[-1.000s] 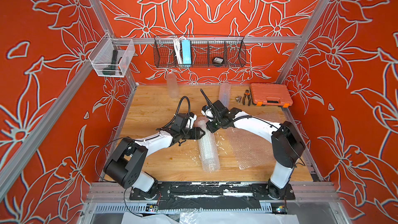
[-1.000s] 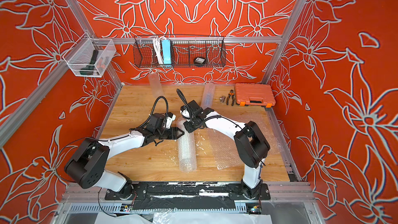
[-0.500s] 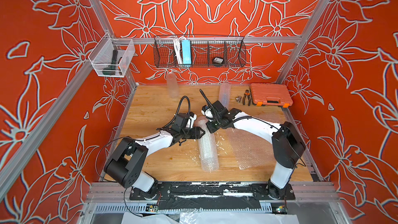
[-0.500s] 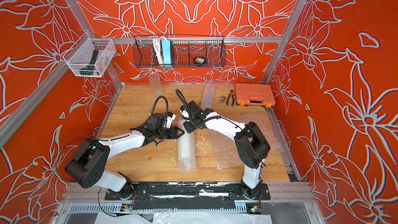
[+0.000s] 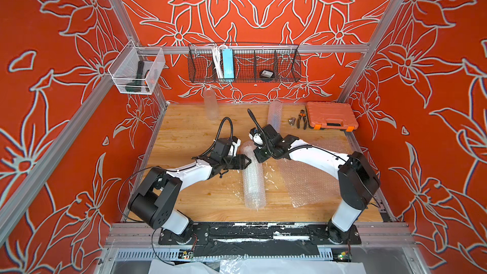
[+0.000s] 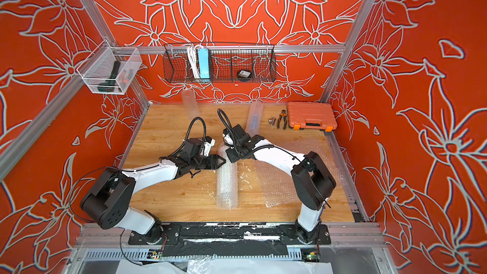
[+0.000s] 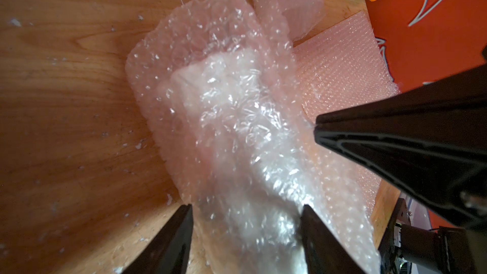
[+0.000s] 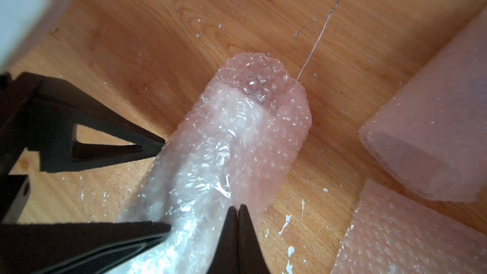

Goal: Unwrap the vase from the bubble wrap
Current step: Unwrap the bubble wrap at the center of the board.

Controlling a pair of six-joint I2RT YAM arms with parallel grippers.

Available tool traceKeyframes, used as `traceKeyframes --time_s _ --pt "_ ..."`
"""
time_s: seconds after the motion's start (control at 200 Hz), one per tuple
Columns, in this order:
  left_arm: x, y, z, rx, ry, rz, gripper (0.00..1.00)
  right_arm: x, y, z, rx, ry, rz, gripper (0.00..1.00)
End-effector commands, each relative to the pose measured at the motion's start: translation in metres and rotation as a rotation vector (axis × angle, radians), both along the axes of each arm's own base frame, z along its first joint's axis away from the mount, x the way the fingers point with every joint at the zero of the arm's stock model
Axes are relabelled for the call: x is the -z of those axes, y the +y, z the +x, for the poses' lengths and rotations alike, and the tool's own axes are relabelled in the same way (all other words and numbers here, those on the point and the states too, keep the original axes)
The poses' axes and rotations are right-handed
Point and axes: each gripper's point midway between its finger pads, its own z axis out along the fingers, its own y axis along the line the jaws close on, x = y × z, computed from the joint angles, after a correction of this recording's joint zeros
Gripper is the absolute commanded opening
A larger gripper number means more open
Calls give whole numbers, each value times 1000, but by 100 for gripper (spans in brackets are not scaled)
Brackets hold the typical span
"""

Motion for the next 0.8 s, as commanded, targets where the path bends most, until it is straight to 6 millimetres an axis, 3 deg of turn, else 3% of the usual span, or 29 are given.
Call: traceKeyframes --time_s 0.0,0.225,0.741,0.796 --pt "55 34 -23 -63 145 182 62 -19 -10 12 68 -84 12 0" --pt "56 35 -24 -61 146 186 62 -29 -13 12 105 -101 83 0" --pt "49 27 -25 -30 140 149 62 -23 -18 14 145 -48 138 0" --pt "46 24 -24 -19 135 136 62 -23 -20 13 146 -46 136 11"
